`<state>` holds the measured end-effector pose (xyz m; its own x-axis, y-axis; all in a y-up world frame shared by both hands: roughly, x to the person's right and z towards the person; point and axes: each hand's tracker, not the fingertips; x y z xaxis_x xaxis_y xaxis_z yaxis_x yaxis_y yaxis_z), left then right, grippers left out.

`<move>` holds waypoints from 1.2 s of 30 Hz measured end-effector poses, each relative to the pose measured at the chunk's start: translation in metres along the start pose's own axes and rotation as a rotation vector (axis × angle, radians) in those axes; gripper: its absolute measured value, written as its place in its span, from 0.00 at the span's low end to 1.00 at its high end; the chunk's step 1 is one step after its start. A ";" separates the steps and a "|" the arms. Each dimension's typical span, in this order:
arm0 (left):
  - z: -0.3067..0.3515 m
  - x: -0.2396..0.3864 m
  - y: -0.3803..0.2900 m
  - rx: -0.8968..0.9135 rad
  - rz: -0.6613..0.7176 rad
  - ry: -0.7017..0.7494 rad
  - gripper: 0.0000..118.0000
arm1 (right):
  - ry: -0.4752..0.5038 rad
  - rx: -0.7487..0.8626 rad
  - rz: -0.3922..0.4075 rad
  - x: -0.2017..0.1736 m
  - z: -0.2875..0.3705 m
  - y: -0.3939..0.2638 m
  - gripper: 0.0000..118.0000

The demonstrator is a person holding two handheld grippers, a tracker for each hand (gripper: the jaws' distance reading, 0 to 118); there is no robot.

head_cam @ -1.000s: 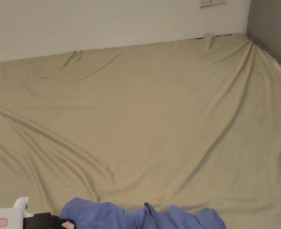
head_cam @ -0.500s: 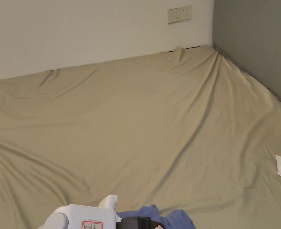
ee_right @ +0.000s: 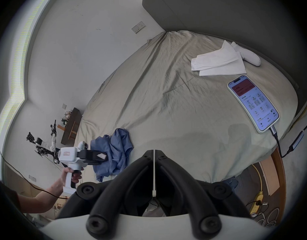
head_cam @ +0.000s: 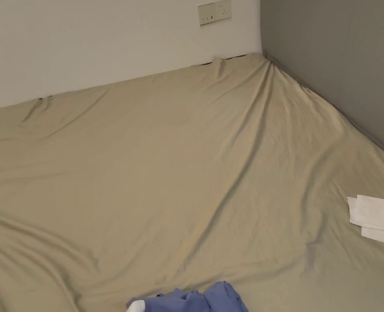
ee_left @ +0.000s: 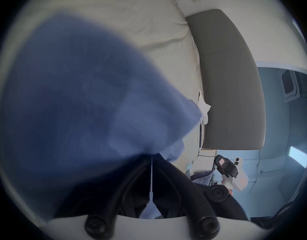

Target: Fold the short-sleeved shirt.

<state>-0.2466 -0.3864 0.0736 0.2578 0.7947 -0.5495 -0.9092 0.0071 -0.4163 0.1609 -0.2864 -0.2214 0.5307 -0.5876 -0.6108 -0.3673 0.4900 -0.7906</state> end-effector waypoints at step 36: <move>0.148 -0.068 -0.020 0.248 0.012 -0.232 0.05 | 0.381 -0.629 0.079 -0.107 -0.288 -0.017 0.03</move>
<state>-0.2939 -0.3507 0.2269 0.1909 0.9125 -0.3617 -0.9709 0.1213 -0.2066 -0.1095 -0.4177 -0.1555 0.2250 -0.8046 -0.5495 -0.8226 0.1453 -0.5497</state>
